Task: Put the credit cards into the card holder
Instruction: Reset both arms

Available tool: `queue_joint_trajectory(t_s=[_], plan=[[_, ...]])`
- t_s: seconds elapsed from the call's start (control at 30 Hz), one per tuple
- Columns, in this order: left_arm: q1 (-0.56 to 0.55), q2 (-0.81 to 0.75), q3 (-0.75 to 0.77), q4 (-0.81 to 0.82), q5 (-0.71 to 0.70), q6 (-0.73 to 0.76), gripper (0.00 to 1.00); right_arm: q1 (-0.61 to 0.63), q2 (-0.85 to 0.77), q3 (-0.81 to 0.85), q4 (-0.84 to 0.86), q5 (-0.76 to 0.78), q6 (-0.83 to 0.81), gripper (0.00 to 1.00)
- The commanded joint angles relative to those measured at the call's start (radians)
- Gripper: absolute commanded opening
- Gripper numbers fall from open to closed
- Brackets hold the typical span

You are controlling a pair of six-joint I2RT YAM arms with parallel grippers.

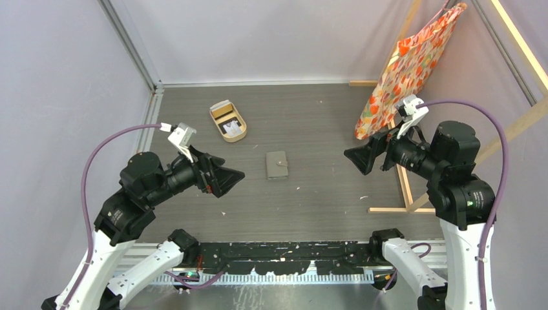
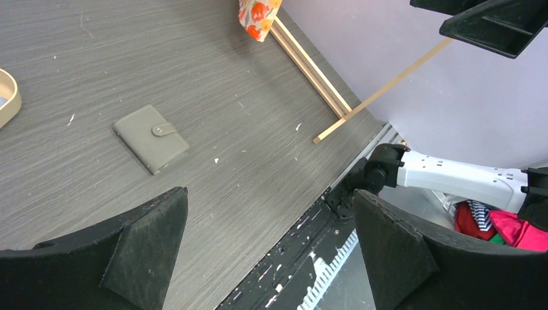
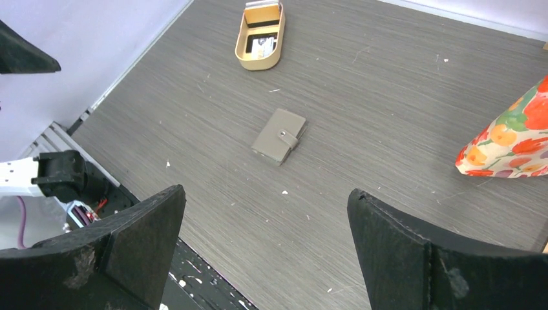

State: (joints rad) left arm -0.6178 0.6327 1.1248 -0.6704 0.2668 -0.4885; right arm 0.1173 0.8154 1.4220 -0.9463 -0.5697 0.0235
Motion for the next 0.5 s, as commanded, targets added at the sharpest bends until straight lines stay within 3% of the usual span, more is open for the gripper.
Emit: queue_joint_trajectory(t_s=[0.0, 0.47], plan=[[0.001, 0.0, 0.016, 0.002, 0.026, 0.002, 1.0, -0.012, -0.014, -0.013, 0.07, 0.025, 0.09, 1.0], [0.0, -0.018, -0.022, 0.044, 0.049, -0.02, 1.0, -0.029, -0.035, -0.035, 0.092, 0.011, 0.091, 1.0]])
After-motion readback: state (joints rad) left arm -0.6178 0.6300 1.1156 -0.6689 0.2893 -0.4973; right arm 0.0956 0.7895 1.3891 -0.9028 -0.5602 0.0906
